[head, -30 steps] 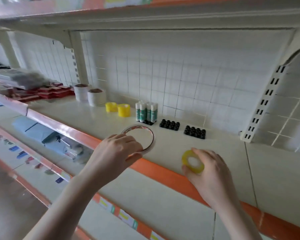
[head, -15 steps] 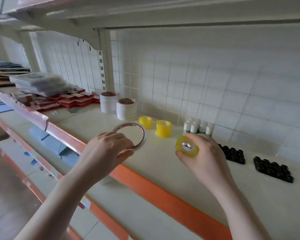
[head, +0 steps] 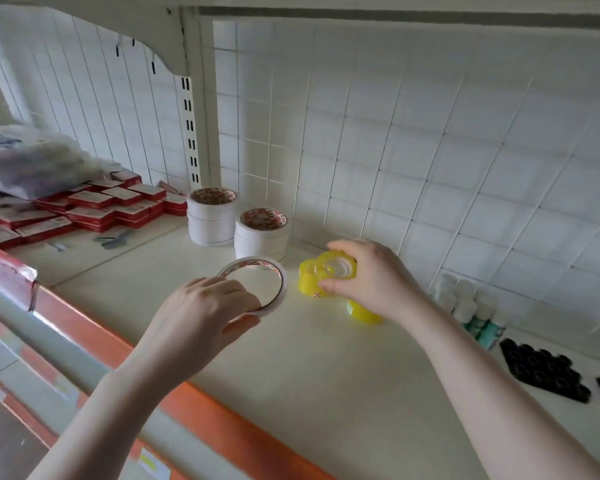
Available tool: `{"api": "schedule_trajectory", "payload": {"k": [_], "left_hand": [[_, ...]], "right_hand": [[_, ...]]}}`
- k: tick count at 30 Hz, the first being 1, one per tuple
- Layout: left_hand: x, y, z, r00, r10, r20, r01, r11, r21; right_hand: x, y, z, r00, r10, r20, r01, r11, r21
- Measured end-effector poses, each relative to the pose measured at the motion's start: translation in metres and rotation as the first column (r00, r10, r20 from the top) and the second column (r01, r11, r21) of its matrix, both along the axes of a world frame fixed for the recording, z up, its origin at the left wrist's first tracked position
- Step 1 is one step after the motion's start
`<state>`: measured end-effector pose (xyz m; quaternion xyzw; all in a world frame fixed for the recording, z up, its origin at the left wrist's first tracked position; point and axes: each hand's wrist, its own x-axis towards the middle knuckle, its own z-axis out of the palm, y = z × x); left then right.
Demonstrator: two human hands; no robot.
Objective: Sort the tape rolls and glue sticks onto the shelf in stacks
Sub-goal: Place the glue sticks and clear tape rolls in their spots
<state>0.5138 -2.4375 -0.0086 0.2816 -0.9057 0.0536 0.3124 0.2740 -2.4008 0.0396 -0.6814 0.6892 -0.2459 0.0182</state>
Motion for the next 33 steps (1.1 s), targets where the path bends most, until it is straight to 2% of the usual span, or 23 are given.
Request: {"api": "schedule_trajectory", "payload": {"k": [6,13,33], "left_hand": [[0.016,-0.031,-0.006,0.998,-0.053,-0.018,0.053,0.998,0.015],[0.024,-0.052,-0.005,0.994,-0.103,-0.034,0.104,0.994,0.022],[0.022,-0.065,-0.010,0.991,-0.134,-0.028,0.135,0.990,0.050]], "right_hand": [[0.002,-0.042,-0.015,0.999,-0.033,-0.016,0.035,0.988,0.152],[0.001,-0.063,-0.021,0.998,-0.055,0.040,0.044,0.971,0.235],[-0.005,-0.070,-0.023,0.994,-0.043,0.101,0.013,0.960,0.279]]}}
